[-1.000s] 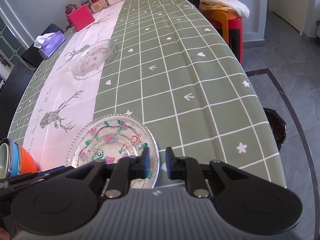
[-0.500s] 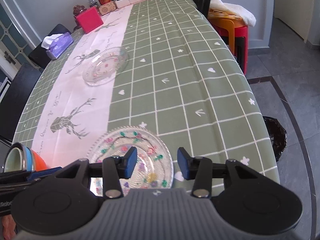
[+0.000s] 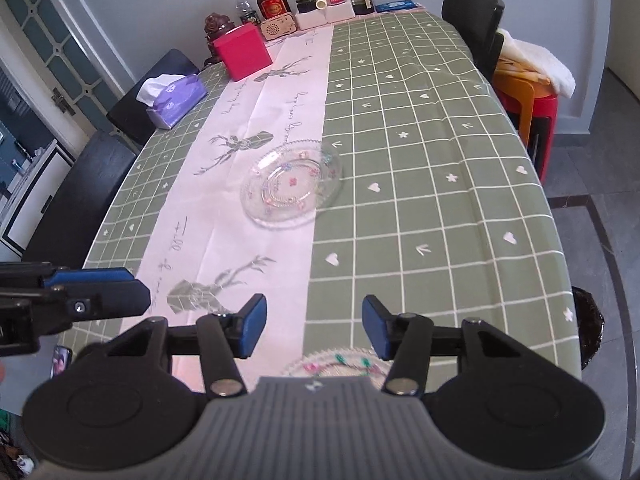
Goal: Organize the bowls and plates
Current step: 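Move both grippers to the rim of the second glass plate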
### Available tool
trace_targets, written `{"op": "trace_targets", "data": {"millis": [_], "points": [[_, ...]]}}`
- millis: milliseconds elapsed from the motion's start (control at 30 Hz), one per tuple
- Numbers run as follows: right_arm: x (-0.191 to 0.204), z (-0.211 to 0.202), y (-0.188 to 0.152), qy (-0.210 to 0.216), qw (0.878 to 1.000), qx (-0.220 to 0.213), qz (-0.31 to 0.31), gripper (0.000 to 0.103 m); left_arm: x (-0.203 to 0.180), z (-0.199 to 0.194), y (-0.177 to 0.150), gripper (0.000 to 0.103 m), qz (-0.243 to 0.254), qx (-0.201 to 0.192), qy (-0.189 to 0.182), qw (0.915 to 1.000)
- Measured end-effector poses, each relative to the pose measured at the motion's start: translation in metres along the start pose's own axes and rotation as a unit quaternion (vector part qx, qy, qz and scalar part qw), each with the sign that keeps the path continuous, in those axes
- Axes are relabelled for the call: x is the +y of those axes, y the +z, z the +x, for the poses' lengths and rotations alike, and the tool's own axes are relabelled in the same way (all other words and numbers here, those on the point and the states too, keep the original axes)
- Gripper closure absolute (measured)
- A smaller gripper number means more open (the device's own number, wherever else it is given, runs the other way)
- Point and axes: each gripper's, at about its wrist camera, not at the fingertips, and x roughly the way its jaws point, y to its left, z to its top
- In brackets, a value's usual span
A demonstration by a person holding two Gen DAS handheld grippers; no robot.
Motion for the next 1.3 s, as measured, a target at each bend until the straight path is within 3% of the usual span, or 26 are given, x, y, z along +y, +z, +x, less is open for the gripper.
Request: {"op": "trace_targets", "data": {"millis": [133,267,467,600,933,1300], "points": [[-0.001,0.024,0.025,0.010,0.999,0.024,0.030,0.049,0.029,0.017,0.033,0.065,-0.029,0.030,0.007,0.9991],[-0.004,0.050,0.047,0.010,0.997,0.041,0.061,0.050,0.056,0.036,0.068,0.065,-0.037,0.032,0.012,0.9987],[-0.012,0.086,0.073,0.002,0.994,0.055,0.091,0.053,0.085,0.075,0.103,0.065,0.007,0.034,0.058,0.9977],[-0.017,0.112,0.085,0.002,0.992,0.067,0.104,0.059,0.104,0.107,0.108,0.065,0.026,0.052,0.079,0.9952],[-0.027,0.170,0.106,0.006,0.989,0.086,0.118,0.071,0.128,0.167,0.100,0.069,0.068,0.056,0.069,0.9937],[-0.040,0.203,0.116,0.011,0.987,0.092,0.130,0.072,0.156,0.195,0.099,0.069,0.027,0.057,0.057,0.9964]]}}
